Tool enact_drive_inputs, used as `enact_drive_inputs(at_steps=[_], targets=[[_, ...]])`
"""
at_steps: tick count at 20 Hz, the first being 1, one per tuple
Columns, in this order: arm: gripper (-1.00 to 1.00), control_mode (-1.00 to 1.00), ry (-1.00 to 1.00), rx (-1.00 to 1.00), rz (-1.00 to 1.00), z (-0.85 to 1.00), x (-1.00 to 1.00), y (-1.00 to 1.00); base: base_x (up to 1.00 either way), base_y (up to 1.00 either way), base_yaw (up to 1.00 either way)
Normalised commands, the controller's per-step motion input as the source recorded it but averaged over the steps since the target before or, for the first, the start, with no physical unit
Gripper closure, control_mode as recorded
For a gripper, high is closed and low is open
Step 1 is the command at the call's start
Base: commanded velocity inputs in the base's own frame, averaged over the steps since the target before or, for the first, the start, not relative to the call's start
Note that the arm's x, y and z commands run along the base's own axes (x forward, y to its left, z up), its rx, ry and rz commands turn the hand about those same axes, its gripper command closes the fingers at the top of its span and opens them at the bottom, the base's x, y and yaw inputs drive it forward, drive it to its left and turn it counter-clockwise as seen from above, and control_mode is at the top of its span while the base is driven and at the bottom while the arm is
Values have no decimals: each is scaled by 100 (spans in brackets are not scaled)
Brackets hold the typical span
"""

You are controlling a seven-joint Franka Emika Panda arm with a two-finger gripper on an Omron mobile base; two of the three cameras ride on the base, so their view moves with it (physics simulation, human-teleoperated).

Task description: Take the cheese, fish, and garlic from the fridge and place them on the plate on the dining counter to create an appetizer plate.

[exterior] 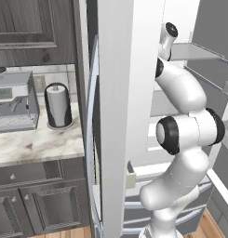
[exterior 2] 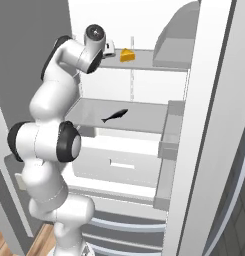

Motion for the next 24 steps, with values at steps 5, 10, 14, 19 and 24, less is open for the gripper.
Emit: enact_drive_inputs(at_steps=[5,10,14,19,24], targets=[[-100,-100,0,0,0,-11,32,9,0,0,0],[-100,-100,0,0,1,-7,32,5,0,0,0],[-100,-100,0,0,0,-4,32,4,0,0,0],[-100,-100,0,-1,0,-12,18,8,0,0,0],[100,-100,0,-5,0,-24,1,21,0,0,0]])
